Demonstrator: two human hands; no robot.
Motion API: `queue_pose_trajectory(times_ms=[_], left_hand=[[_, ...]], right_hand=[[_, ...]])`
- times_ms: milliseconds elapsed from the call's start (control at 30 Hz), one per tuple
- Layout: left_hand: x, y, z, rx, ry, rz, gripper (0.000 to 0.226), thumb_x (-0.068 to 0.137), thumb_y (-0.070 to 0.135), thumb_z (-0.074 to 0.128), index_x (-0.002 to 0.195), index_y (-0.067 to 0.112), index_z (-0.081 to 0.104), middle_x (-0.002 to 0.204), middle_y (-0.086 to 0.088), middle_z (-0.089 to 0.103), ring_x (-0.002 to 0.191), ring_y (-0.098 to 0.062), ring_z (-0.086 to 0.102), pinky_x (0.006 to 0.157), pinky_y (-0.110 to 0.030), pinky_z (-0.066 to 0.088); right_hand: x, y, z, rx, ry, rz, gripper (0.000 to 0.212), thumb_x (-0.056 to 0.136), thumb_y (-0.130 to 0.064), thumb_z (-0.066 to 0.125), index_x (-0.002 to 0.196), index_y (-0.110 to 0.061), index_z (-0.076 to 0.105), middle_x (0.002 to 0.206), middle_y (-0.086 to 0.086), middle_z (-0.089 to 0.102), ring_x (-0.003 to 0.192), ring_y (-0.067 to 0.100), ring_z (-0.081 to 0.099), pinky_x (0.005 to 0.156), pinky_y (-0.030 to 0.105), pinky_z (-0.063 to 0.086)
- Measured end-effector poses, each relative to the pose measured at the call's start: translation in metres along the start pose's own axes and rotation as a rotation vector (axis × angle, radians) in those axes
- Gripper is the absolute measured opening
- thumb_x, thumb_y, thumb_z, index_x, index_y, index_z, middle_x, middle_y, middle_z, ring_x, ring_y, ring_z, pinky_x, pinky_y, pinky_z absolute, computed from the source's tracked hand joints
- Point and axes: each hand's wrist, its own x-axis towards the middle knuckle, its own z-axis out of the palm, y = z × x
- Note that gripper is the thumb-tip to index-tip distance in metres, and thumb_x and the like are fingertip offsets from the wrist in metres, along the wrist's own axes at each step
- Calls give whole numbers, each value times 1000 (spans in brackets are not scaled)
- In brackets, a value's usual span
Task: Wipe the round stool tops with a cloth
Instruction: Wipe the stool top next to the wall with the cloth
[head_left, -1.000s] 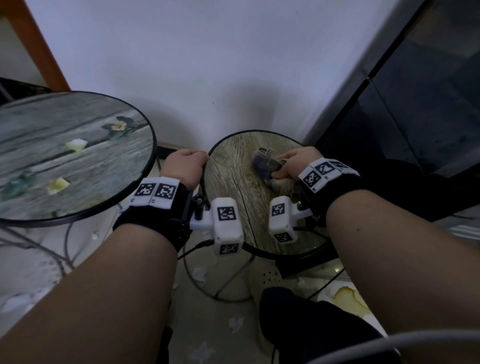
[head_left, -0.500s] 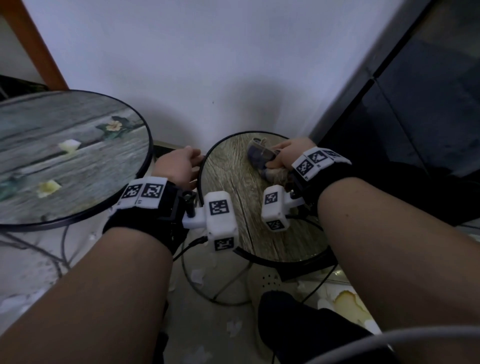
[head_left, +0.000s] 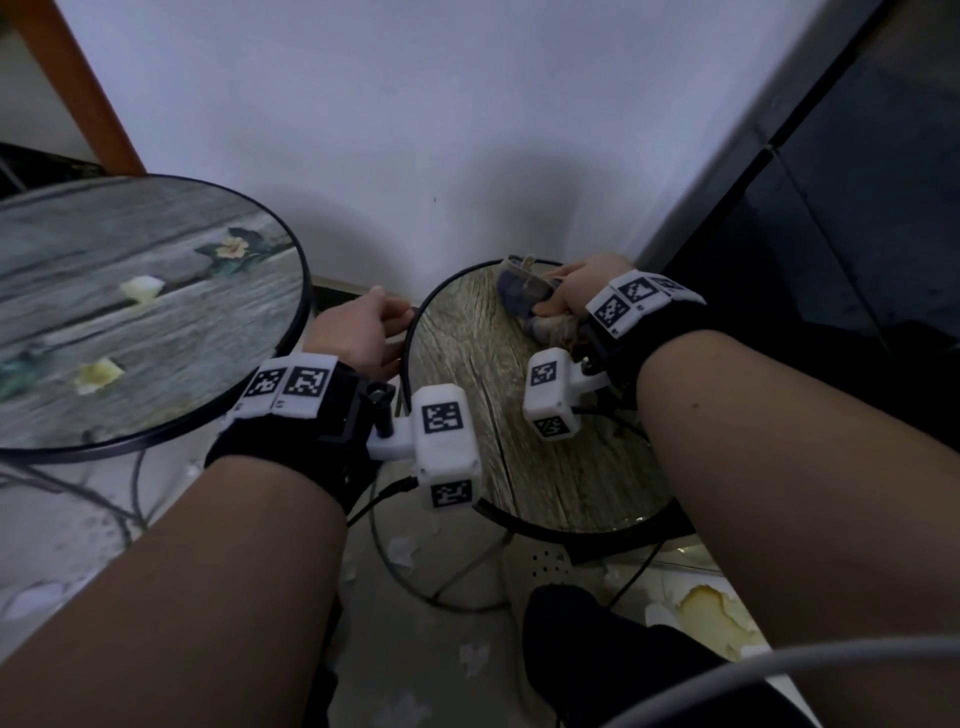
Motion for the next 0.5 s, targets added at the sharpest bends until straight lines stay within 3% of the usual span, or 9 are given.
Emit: queue_pose_trajectory(times_ms=[233, 300, 400, 500], left_hand=[[0, 0, 3, 6, 16, -5, 30, 100, 25, 38, 81, 12, 56, 81, 3, 61, 69, -11, 56, 62, -22, 44], [1, -1, 2, -1, 30, -16, 30, 100, 26, 39, 81, 13, 56, 81, 3, 62, 68, -12, 56, 63, -24, 45], [2, -1, 0, -31, 26, -34, 29, 99, 27, 40, 79, 13, 56, 80, 3, 63, 69, -14, 57, 68, -26, 45], [3, -3, -2, -41, 10, -49, 26, 96, 26, 44, 78, 15, 59, 74, 6, 67, 70, -14, 59, 72, -28, 47]], right_hand=[[8, -5, 0, -49, -5, -9, 49, 76, -11, 75, 123, -17, 60, 128, -4, 58, 116, 18, 57, 47, 6, 44], [7, -9, 0, -145, 14, -56, 44, 79, -18, 73, 121, -16, 61, 127, -1, 59, 114, 19, 58, 60, 9, 49], [5, -17, 1, -500, 115, -209, 46, 88, -44, 58, 120, -11, 63, 125, 6, 61, 111, 24, 59, 91, 31, 51], [7, -22, 0, -655, 74, -248, 48, 87, -48, 56, 117, -12, 65, 123, 8, 63, 108, 25, 61, 95, 36, 50]])
